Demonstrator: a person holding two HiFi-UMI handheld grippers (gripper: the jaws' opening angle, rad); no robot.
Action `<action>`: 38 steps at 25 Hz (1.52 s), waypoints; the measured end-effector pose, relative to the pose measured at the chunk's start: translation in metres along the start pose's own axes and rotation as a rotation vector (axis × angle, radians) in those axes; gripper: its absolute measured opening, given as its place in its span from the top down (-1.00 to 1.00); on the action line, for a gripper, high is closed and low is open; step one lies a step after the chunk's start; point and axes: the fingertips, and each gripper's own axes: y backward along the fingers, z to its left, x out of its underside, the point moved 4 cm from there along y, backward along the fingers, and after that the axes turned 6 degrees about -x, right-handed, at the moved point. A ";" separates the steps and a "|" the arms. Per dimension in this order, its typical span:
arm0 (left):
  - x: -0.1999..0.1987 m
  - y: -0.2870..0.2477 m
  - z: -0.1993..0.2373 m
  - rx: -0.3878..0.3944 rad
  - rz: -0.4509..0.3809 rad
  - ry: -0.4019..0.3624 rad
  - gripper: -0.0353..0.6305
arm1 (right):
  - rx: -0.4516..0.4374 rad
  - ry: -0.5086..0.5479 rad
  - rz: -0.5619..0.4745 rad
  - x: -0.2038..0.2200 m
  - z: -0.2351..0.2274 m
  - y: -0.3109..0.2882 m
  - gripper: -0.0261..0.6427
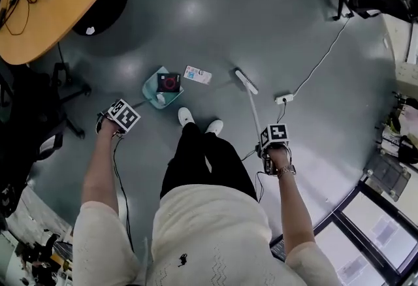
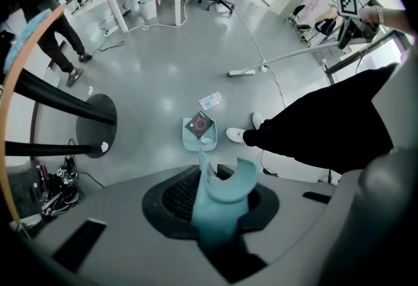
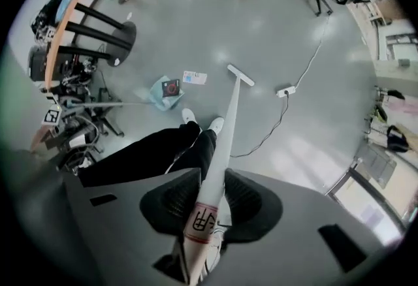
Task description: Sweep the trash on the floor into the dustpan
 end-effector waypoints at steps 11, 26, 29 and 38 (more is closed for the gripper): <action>-0.037 0.002 0.020 -0.022 0.022 -0.187 0.62 | -0.182 0.143 0.091 0.019 0.120 -0.038 0.56; -0.066 -0.001 -0.003 -0.030 -0.010 -0.222 0.62 | -0.081 0.553 0.241 0.010 0.177 -0.034 0.56; -0.068 -0.002 -0.008 -0.041 -0.001 -0.220 0.62 | -0.068 0.558 0.256 0.015 0.172 -0.041 0.56; -0.069 -0.004 -0.010 -0.038 0.026 -0.214 0.62 | -0.111 0.512 0.223 0.022 0.170 -0.048 0.56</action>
